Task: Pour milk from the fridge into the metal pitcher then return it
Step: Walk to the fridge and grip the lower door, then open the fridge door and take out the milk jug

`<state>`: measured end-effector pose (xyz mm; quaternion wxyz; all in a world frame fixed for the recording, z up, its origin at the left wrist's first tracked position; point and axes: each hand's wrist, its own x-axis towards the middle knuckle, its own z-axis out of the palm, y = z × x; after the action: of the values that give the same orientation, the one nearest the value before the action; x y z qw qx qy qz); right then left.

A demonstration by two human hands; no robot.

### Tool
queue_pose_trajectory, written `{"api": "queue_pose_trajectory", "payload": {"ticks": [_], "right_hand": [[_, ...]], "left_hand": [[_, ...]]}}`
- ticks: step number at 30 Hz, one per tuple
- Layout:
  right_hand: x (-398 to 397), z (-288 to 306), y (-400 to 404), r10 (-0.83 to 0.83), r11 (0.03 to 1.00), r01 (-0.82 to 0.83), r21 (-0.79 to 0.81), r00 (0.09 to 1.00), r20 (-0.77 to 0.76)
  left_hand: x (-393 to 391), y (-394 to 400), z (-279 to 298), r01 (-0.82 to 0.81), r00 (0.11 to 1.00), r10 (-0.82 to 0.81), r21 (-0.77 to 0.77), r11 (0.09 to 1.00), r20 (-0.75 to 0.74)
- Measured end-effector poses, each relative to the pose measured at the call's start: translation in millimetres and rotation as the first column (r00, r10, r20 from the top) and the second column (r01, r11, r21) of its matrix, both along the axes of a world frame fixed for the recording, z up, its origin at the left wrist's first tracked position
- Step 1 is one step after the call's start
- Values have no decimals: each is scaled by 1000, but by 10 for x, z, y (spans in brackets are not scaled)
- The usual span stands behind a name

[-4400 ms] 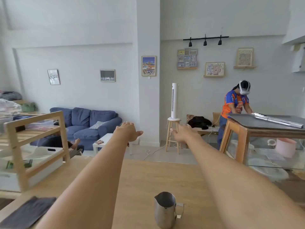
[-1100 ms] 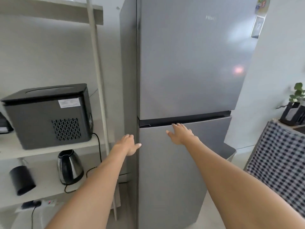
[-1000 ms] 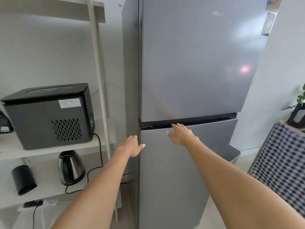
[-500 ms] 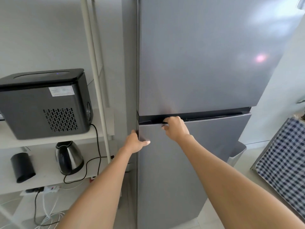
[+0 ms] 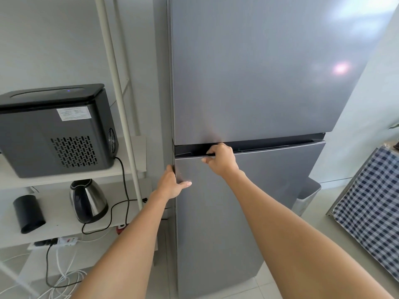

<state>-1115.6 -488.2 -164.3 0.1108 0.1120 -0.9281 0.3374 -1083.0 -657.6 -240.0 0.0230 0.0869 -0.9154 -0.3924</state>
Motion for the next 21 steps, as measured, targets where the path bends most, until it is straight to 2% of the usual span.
{"api": "queue_pose_trajectory", "payload": {"ticks": [8,16,21], "right_hand": [[331,83,236,14,999,-16,36,999,34],[969,210,629,18,993,-27,117,996,83],[1409,170,853,-123,988,118,96,991,52]], "left_hand": [[307,56,4,142,988,-138,-46,989,74],[956,334,72,260,965,-254,-90,961,70],[1371,540,133,381,921,-361,-138,914,145]]}}
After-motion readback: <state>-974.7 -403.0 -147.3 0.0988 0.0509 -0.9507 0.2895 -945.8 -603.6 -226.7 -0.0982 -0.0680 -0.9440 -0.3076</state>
